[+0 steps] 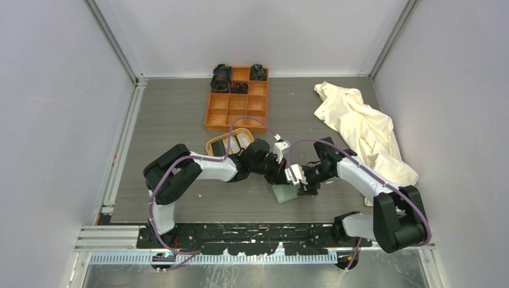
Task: Put the credit cards into the card holder
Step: Close the card holder at the center of the board.
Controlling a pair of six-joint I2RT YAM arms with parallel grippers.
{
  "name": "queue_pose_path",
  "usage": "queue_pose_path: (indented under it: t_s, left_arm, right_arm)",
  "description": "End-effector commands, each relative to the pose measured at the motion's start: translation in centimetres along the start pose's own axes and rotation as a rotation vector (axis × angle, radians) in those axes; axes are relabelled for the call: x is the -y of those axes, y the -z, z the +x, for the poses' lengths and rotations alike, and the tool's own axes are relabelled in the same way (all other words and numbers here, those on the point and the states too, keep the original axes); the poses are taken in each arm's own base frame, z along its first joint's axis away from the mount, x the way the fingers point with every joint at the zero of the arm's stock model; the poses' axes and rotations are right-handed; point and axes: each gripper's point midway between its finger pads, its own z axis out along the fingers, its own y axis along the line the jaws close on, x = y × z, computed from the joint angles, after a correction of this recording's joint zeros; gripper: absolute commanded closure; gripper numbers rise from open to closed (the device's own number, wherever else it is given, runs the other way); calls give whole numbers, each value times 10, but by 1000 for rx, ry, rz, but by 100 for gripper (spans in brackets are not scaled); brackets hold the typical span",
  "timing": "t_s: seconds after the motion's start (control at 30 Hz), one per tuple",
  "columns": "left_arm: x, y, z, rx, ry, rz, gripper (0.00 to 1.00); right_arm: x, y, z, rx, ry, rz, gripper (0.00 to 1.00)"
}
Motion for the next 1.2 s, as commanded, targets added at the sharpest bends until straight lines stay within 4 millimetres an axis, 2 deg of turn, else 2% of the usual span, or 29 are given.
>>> queue_pose_path:
  t_s: [0.0, 0.27, 0.4, 0.83, 1.17]
  left_arm:
    - [14, 10, -2, -28, -31, 15, 99]
    - [16, 13, 0, -40, -41, 7, 98]
    - [16, 13, 1, -40, -47, 12, 98]
    - [19, 16, 7, -46, -65, 34, 96]
    - [15, 15, 12, -82, -41, 16, 86]
  right_arm:
    - [9, 0, -9, 11, 25, 34, 40]
    - [-1, -7, -11, -1, 67, -26, 39]
    - [-13, -8, -11, -14, 111, -85, 39]
    - [-12, -18, 0, -96, 144, -95, 50]
    - [-12, -18, 0, -99, 138, -98, 51]
